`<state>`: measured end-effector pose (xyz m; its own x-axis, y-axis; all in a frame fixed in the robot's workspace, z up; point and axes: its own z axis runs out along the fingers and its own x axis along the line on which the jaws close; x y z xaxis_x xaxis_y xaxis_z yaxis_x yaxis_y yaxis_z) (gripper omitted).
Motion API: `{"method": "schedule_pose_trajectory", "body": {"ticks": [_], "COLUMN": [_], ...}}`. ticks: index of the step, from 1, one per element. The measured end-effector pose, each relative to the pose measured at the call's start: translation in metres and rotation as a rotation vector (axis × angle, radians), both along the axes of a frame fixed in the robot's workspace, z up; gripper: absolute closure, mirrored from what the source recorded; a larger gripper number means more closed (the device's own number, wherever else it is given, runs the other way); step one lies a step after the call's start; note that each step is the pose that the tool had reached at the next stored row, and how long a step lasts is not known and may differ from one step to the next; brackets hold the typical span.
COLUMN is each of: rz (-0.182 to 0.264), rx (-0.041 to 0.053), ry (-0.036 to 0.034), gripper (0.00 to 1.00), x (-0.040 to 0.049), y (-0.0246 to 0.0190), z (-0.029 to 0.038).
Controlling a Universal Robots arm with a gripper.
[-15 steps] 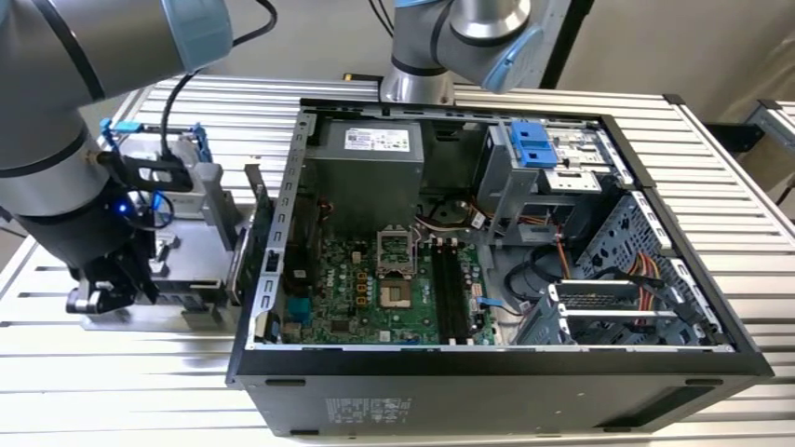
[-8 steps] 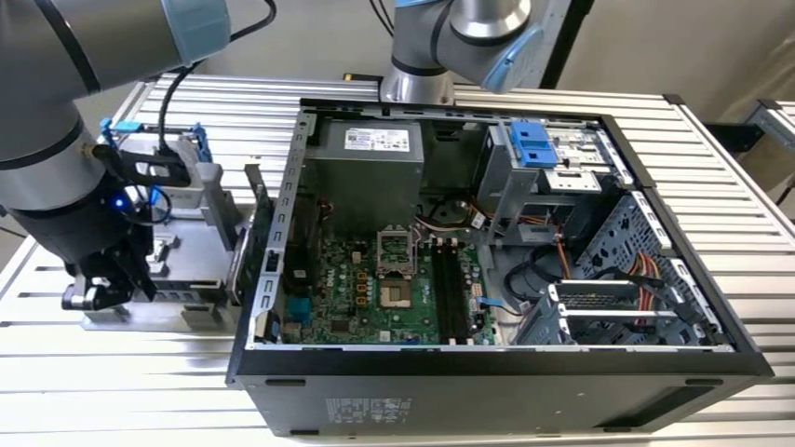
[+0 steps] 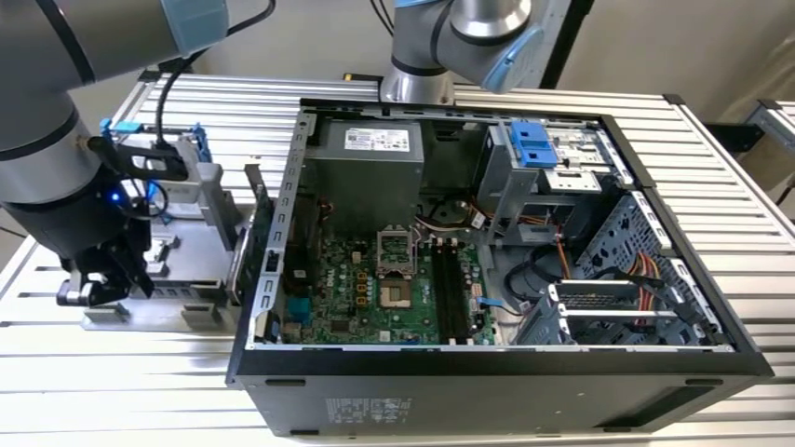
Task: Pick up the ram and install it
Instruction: 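Pick up the ram and move it above insertion slot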
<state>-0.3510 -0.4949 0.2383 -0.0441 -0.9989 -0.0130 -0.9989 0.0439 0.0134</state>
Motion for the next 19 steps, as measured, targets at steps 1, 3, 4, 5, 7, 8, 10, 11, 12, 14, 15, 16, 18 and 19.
{"method": "schedule_pose_trajectory", "body": {"ticks": [1, 3, 4, 5, 7, 8, 10, 11, 12, 14, 15, 16, 18, 19], "rz": [0.000, 0.000, 0.000, 0.000, 0.000, 0.000, 0.000, 0.000, 0.000, 0.000, 0.000, 0.000, 0.000, 0.000], "rx": [-0.0001, -0.0001, 0.0000, -0.0001, -0.0001, 0.0000, 0.0000, -0.0001, 0.0000, -0.0001, -0.0001, -0.0001, 0.0000, -0.0001], "ry": [0.0000, 0.0001, -0.0001, 0.0001, 0.0000, 0.0000, 0.0000, 0.0001, -0.0001, 0.0001, 0.0000, 0.0000, 0.0000, 0.0000], "gripper": [1.00, 1.00, 1.00, 1.00, 1.00, 1.00, 1.00, 1.00, 1.00, 1.00, 1.00, 1.00, 1.00, 1.00], "x": [0.0000, 0.0000, 0.0000, 0.0000, 0.0000, 0.0000, 0.0000, 0.0000, 0.0000, 0.0000, 0.0000, 0.0000, 0.0000, 0.0000], "y": [0.0000, 0.0000, 0.0000, 0.0000, 0.0000, 0.0000, 0.0000, 0.0000, 0.0000, 0.0000, 0.0000, 0.0000, 0.0000, 0.0000], "z": [0.0009, 0.0027, 0.0035, 0.0044, 0.0060, 0.0069, 0.0085, 0.0095, 0.0102, 0.0118, 0.0126, 0.0133, 0.0149, 0.0157]}}
